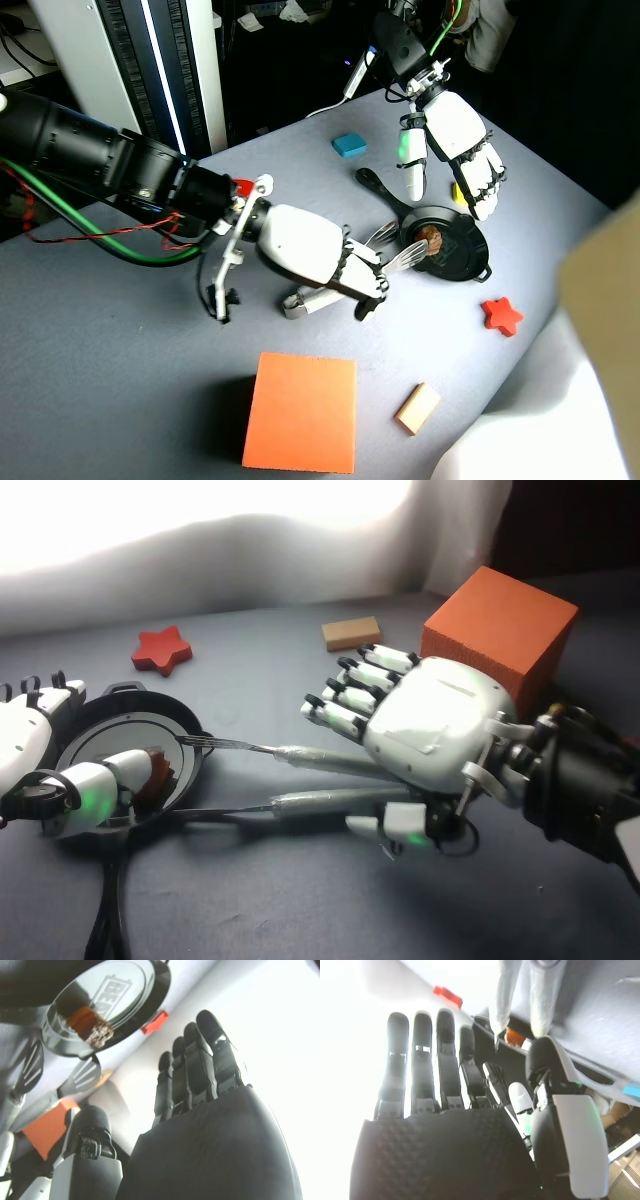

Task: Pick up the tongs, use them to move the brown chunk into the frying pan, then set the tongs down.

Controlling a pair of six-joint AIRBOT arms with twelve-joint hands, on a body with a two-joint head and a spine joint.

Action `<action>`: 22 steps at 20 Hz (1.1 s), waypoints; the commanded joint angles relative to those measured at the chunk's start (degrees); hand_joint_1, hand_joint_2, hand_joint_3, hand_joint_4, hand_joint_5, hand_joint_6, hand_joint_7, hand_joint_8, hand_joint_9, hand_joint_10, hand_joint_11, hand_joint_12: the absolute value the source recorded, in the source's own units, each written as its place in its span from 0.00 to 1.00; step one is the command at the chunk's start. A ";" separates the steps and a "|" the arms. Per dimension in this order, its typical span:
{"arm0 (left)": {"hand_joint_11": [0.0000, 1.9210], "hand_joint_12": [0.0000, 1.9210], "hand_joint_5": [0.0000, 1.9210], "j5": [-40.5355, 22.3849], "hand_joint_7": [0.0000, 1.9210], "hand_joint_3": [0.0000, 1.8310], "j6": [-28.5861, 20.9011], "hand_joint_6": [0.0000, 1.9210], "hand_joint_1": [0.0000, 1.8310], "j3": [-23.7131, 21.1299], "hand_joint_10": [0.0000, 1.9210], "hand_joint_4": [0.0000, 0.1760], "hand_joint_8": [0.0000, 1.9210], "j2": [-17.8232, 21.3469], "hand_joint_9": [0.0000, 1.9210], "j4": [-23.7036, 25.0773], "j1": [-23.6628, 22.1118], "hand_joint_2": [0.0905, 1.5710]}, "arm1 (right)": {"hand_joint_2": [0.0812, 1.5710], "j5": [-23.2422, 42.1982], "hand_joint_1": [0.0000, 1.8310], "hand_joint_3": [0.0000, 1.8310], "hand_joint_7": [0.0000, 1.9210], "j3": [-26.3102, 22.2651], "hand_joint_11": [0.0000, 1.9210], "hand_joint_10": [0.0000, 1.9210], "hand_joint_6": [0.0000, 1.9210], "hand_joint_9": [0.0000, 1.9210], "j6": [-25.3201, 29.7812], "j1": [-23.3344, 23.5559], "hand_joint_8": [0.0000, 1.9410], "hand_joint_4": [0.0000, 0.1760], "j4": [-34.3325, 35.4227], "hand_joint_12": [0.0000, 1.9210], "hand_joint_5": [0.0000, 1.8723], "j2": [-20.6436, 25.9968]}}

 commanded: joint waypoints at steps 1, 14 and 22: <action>0.00 0.44 0.07 -5.43 0.11 0.00 -0.07 0.00 0.03 0.08 0.00 0.12 0.00 0.32 0.12 3.78 -0.75 0.79 | 0.65 -5.18 0.15 0.00 0.07 -0.93 0.00 0.15 0.11 0.00 0.27 0.23 0.02 0.00 -2.88 0.35 0.00 0.69; 0.07 0.79 0.34 -3.84 0.41 0.00 3.14 0.04 0.05 -4.14 0.24 0.00 0.05 0.42 0.32 4.16 -8.74 0.81 | 0.72 -8.05 0.20 0.01 0.44 -24.93 0.18 0.67 0.46 0.33 -10.81 4.02 0.43 0.00 16.39 0.94 0.39 23.70; 0.41 1.00 0.42 14.17 0.48 0.01 3.31 0.87 0.18 -2.98 0.98 0.00 0.91 0.54 0.46 14.91 -14.24 0.89 | 0.93 -8.71 0.17 0.03 0.66 -32.80 0.58 1.00 0.84 0.63 -19.78 6.68 0.84 0.00 31.97 1.00 0.59 34.18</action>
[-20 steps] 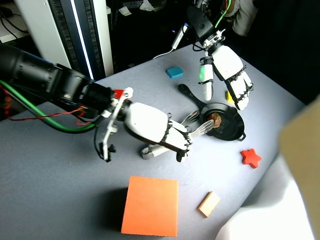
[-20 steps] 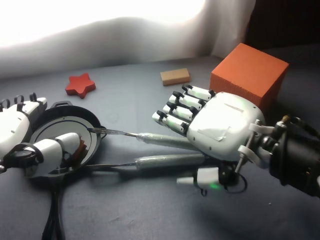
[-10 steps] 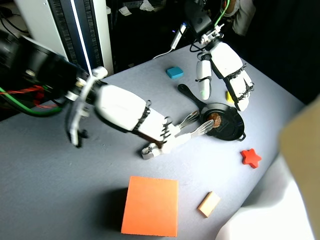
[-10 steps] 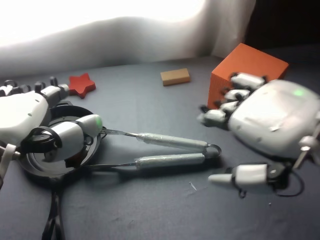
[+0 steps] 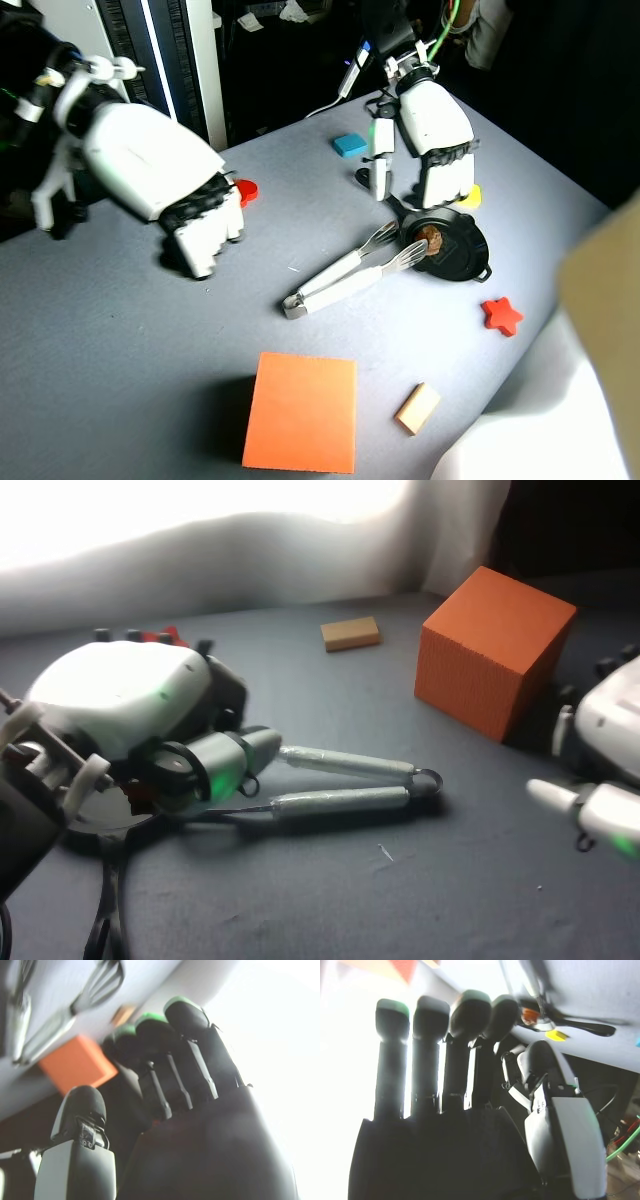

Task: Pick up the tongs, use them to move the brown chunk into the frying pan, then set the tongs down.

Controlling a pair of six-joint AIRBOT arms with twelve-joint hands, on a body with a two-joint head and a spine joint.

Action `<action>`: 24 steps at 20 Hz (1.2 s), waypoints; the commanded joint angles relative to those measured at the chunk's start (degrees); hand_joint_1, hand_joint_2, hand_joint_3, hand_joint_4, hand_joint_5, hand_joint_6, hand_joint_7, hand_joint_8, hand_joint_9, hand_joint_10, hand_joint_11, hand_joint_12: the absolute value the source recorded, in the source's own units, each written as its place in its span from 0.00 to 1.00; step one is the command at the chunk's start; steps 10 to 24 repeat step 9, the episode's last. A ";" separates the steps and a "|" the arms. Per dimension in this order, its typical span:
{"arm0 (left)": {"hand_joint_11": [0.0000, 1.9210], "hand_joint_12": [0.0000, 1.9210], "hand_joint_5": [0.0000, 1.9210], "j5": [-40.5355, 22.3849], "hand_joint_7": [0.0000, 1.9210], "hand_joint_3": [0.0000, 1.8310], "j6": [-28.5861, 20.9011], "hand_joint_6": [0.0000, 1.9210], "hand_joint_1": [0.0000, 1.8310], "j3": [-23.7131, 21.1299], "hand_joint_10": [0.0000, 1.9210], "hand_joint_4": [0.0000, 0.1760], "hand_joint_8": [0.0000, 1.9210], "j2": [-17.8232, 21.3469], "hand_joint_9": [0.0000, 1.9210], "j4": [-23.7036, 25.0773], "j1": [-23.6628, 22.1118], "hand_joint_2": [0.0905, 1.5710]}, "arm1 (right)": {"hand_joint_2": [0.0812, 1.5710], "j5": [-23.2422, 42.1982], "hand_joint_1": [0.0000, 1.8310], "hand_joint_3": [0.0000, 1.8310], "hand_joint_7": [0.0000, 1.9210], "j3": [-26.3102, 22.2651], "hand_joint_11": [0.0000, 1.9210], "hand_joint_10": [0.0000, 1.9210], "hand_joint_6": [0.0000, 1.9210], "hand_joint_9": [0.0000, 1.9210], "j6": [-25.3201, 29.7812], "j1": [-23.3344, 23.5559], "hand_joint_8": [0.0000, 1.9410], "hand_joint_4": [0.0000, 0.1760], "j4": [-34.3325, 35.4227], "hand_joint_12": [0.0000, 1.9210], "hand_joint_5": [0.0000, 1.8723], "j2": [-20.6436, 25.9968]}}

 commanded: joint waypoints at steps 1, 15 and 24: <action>0.47 1.00 0.43 -2.33 0.50 0.01 0.03 0.90 0.19 -0.18 0.98 0.00 0.92 0.50 0.50 2.67 -0.59 0.91 | 0.95 -2.05 0.25 0.03 0.67 -0.32 0.62 1.00 0.95 0.66 -0.32 0.79 0.89 0.00 -2.20 1.00 0.59 0.57; 0.48 1.00 0.46 -2.13 0.53 0.00 -0.06 0.90 0.10 -0.85 0.95 0.00 0.87 0.54 0.51 3.39 -0.38 0.97 | 0.95 0.74 0.26 0.03 0.66 -0.24 0.66 1.00 0.98 0.66 -0.61 2.13 0.93 0.00 -2.11 1.00 0.58 0.75; 0.48 1.00 0.46 -2.13 0.53 0.00 -0.06 0.90 0.10 -0.85 0.95 0.00 0.87 0.54 0.51 3.39 -0.38 0.97 | 0.95 0.74 0.26 0.03 0.66 -0.24 0.66 1.00 0.98 0.66 -0.61 2.13 0.93 0.00 -2.11 1.00 0.58 0.75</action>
